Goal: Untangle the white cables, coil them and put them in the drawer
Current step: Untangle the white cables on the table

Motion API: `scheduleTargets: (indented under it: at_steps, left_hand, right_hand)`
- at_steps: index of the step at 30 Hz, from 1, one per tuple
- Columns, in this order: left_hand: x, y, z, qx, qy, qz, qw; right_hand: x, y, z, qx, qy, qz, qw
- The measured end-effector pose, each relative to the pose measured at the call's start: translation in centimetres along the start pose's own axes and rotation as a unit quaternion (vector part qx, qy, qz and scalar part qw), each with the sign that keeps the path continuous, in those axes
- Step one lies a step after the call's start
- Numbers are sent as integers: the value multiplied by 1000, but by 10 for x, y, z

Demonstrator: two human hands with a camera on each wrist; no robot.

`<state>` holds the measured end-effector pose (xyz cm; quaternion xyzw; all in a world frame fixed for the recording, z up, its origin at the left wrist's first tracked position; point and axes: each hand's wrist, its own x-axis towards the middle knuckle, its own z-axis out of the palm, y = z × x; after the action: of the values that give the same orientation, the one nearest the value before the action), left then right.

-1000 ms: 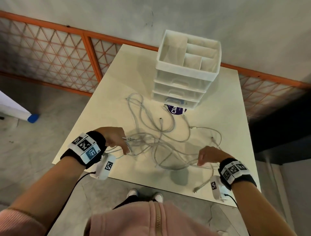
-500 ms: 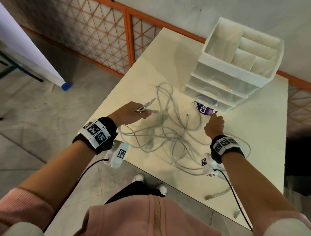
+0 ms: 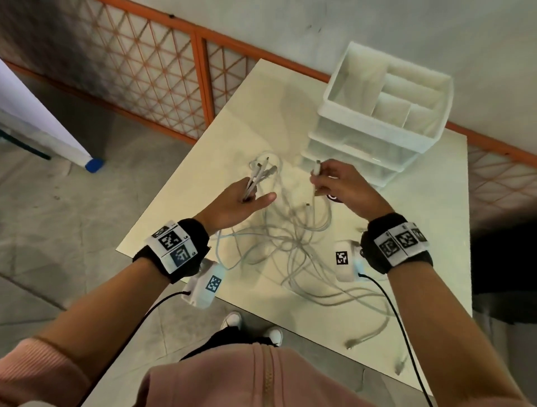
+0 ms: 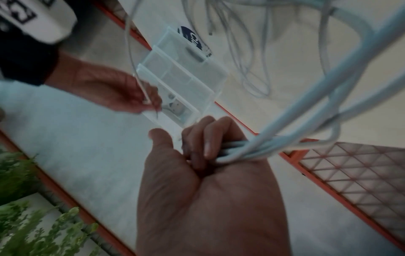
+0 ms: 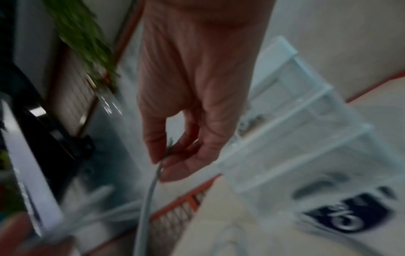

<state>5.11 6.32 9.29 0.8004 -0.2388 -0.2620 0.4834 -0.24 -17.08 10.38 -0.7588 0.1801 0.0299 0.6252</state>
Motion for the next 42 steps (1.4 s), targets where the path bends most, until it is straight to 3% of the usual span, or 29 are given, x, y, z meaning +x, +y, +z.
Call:
scheduleTargets:
  at_steps: [4,9,13,15,18,20,24,27,29,32,34,38,42]
  left_hand:
    - [6,11,15,-65,-3,54,996]
    - [5,12,10,-152,36,68,985]
    - [-4,7,-10,-148,106,64,981]
    - [-9,4,-19,-161,125,66,977]
    - [-12,8,-27,-197,120,63,971]
    - [-14,14,-30,-220,111,62,967]
    - [-19,21,-45,-226,113,82,964]
    - [-25,12,-59,-192,149,75,967]
    - [-29,5,-67,-172,168,64,969]
    - [-32,-4,-73,-102,182,43,977]
    - [-29,-7,-71,-66,187,33,980]
    - [-15,-4,-48,0,151,74,986]
    - [-4,19,-17,-16,82,73,994]
  right_hand:
    - [-11,-41,27,71,-81,-60,992]
    - [-9,-42,29,122,-76,-62,988]
    - [6,11,14,-9,6,-2,1000]
    - [12,45,21,-99,-26,6,995]
    - [17,78,58,-280,-158,-99,942]
    - [21,82,87,-358,-185,-141,904]
    - [32,69,103,-473,-124,-143,861]
    - [40,71,69,-590,-53,-128,795]
    - [45,72,39,-628,-8,-98,772]
    - [42,53,9,-588,15,-61,807]
    - [32,29,3,-533,14,-93,841]
    - [-7,-33,22,-331,-87,-124,931]
    - [-29,-60,49,-280,-81,-164,943]
